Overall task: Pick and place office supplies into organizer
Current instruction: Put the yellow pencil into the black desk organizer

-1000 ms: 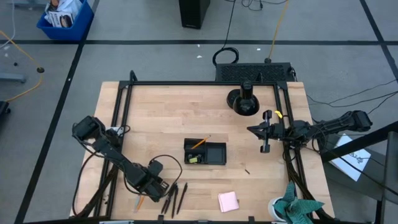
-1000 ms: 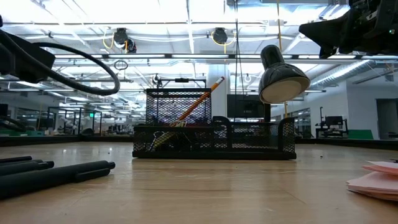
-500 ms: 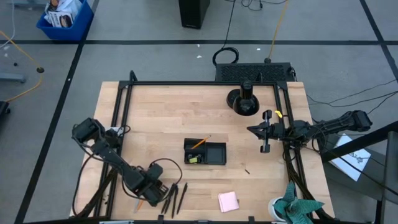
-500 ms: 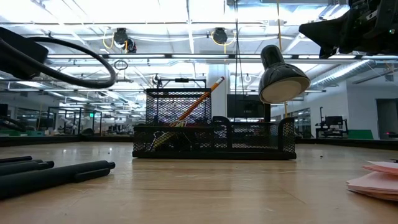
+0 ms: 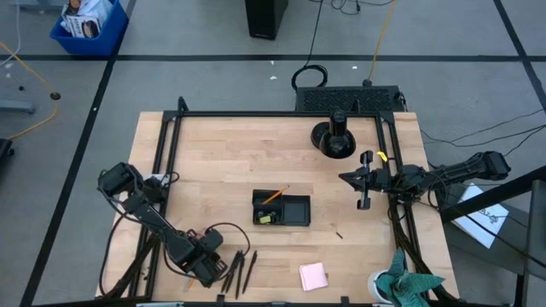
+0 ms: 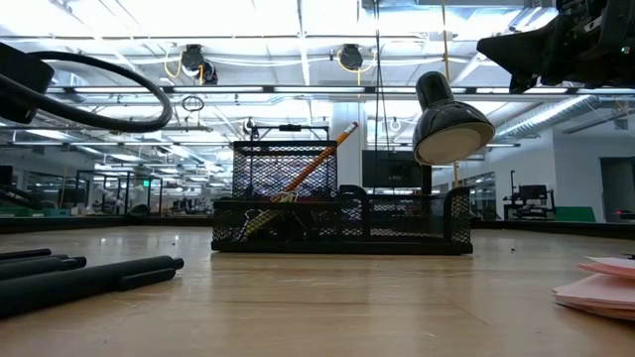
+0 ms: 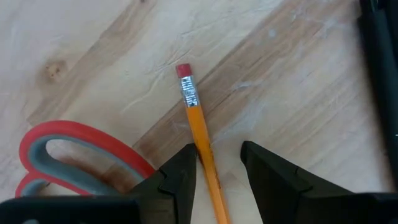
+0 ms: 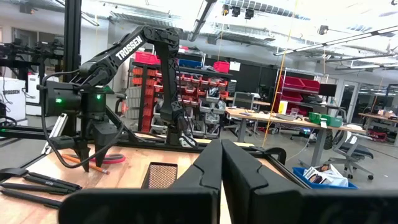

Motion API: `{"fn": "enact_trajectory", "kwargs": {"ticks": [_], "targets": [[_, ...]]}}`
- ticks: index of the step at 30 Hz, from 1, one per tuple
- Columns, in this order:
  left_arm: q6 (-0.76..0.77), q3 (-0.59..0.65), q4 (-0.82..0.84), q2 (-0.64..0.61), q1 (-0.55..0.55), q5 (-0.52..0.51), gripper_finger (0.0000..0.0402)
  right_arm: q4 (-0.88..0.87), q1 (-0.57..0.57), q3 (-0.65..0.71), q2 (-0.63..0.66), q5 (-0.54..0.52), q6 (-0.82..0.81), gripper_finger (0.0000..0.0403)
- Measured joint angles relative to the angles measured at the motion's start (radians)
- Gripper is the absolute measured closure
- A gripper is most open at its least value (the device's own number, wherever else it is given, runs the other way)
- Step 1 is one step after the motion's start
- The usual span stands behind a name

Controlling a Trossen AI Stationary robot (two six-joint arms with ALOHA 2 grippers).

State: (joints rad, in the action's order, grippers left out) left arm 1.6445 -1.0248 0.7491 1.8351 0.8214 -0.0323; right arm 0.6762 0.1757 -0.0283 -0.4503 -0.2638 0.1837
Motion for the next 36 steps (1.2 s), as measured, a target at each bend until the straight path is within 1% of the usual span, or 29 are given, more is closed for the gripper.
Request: {"fn": "enact_trajectory", "kwargs": {"ticks": [8,20,23,30,34,36], "targets": [[-0.081,-0.001,0.004,0.004,-0.022,0.029,0.0257,0.0,0.0,0.0,0.0,0.0,0.0,0.0403],[-0.099,0.015,-0.043,0.002,-0.024,-0.003,0.026,0.0,0.0,0.0,0.0,0.0,0.0,0.0403],[-0.098,0.023,-0.058,0.0,-0.024,-0.008,0.0282,0.0,0.0,0.0,0.0,0.0,-0.008,0.0403],[-0.121,0.025,-0.082,0.0,-0.018,-0.026,0.0352,0.0,0.0,0.0,0.0,0.0,-0.008,0.0403],[-0.125,0.025,-0.083,-0.001,-0.015,-0.059,0.0386,0.0,0.0,0.0,0.0,0.0,-0.008,0.0403],[-0.135,0.025,-0.087,-0.001,-0.015,-0.088,0.0394,0.0,0.0,0.0,0.0,0.0,-0.008,0.0403]]}}
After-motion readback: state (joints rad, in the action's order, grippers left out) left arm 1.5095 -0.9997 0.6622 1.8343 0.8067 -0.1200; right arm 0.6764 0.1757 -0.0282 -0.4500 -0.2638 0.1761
